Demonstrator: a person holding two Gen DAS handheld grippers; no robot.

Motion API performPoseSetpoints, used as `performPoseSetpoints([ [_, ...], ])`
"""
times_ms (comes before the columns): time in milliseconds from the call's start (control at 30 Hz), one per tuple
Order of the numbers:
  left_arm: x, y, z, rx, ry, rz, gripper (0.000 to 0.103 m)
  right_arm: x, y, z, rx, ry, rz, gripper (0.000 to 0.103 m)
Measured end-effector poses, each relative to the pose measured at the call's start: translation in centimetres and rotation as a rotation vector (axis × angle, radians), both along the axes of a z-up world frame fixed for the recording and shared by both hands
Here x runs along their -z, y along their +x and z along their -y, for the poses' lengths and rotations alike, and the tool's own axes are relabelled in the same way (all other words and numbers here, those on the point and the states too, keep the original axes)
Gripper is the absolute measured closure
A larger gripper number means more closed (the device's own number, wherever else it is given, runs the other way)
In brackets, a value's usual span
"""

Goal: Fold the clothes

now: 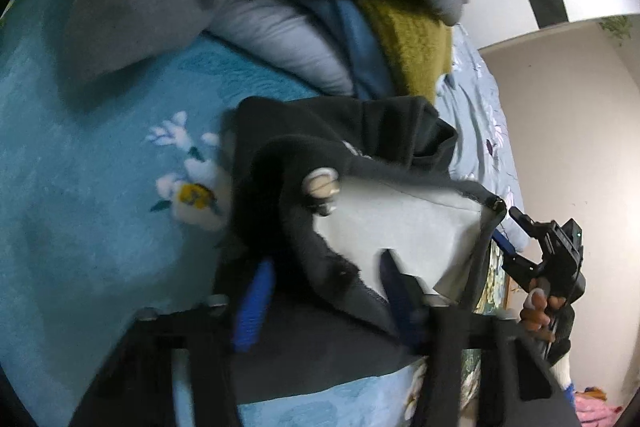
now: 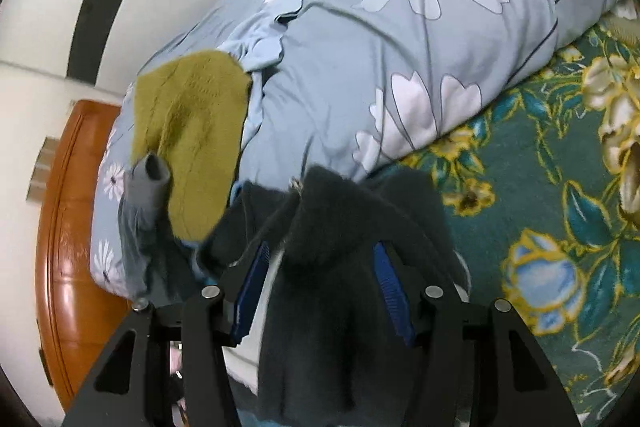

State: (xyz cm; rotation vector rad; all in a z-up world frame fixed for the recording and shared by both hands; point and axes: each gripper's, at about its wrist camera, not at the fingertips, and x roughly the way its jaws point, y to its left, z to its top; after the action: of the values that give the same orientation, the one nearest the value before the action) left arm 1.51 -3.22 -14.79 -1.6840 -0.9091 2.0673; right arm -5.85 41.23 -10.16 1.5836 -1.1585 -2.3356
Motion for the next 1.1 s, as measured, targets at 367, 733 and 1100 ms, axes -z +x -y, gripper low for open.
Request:
performPoseSetpoints([
  [367,0.1,-1.1,0.5,0.03,-0.032,0.033,0.084,2.1,-3.7,1.0,0.01,0.105,0.193,0.072],
  [733,-1.5,-1.5,-1.1,0.098,-0.153,0.007,0.084,2.9,-6.1,5.5,-0.112,0.328,0.335,0.071],
  [1100,-1.8,-1.1,0.2,0.056,-0.067,0.025,0.09,3.6,-5.6,5.1,-0.107,0.35,0.387,0.098],
])
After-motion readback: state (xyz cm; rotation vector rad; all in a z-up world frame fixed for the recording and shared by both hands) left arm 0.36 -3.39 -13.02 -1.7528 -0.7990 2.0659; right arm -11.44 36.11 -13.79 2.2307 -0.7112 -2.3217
